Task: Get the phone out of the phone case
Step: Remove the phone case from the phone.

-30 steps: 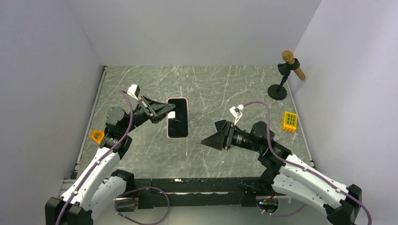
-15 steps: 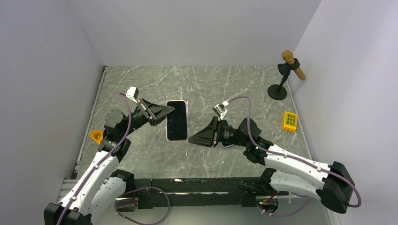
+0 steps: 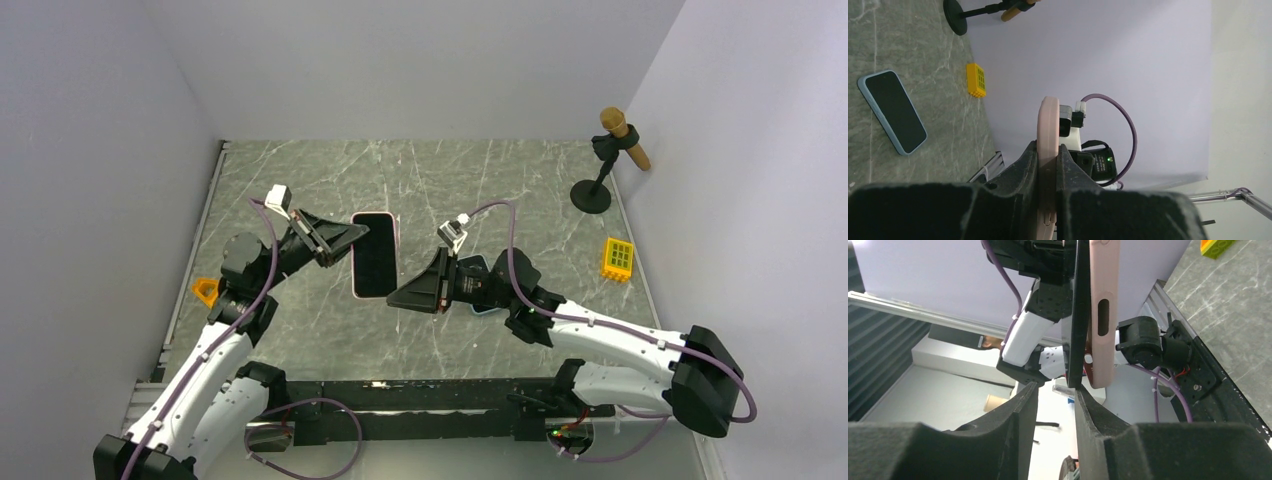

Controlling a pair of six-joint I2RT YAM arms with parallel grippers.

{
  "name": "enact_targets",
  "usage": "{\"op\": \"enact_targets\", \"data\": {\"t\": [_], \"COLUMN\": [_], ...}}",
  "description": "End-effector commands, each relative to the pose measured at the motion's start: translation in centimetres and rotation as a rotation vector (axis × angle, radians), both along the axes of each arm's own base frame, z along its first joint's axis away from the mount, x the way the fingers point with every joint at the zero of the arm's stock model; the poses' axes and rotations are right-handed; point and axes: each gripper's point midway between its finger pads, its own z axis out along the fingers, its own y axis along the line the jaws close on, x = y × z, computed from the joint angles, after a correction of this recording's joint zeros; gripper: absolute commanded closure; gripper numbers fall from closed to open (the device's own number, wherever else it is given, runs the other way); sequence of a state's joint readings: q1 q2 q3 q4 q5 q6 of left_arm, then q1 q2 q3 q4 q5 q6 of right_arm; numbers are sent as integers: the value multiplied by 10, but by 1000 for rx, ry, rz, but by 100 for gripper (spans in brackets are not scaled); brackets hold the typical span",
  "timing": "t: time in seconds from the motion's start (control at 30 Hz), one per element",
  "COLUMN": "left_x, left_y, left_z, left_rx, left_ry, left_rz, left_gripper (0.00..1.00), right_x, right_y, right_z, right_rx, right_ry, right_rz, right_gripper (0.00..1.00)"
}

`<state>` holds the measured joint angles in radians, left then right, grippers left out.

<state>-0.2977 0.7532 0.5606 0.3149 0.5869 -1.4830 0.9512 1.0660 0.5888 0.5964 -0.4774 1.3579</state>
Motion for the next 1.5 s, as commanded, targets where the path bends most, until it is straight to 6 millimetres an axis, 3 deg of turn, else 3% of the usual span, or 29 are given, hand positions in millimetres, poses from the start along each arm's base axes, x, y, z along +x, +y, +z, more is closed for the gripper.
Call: {"op": "enact_targets", "data": {"t": [0.0, 0.23, 0.47, 0.57, 0.67, 0.7, 0.87, 0.93, 1.13, 1.33, 1.47], "left_x": [-18, -23, -31, -34, -35, -37, -40, -42, -57, -74, -81], "left_y": [1, 0, -2, -4, -4, -5, -2, 2, 17, 6, -2], "left_z": [34, 33, 25, 16, 6, 3, -10, -14, -18, -14, -2], "left_rx": [-66, -52, -21, 10, 38, 50, 159, 214, 346, 292, 271], "left_ry": [-94, -90, -81, -72, -61, -62, -115, -154, -275, -352, -405], "left_rz": [-39, -50, -59, -67, -70, -78, -78, -61, -3, -97, -141], "left_gripper": [100, 100, 100, 100, 100, 94, 21, 2, 1, 8, 7], "right_x": [14, 24, 45, 53, 52, 52, 42, 40, 38, 37, 39], "right_y": [5, 10, 27, 30, 30, 29, 11, 0, -23, -26, -23], "right_z": [22, 15, 37, 48, 59, 61, 67, 70, 73, 80, 80], "right_rx": [35, 32, 36, 63, 95, 99, 161, 186, 187, 202, 218], "right_ry": [-69, -64, -99, -109, -119, -120, -81, -71, -79, -98, -88], "right_rz": [-64, -99, -140, -162, -146, -139, -98, -92, -112, -104, -89], "right_gripper": [62, 58, 63, 72, 93, 100, 100, 100, 100, 100, 100]}}
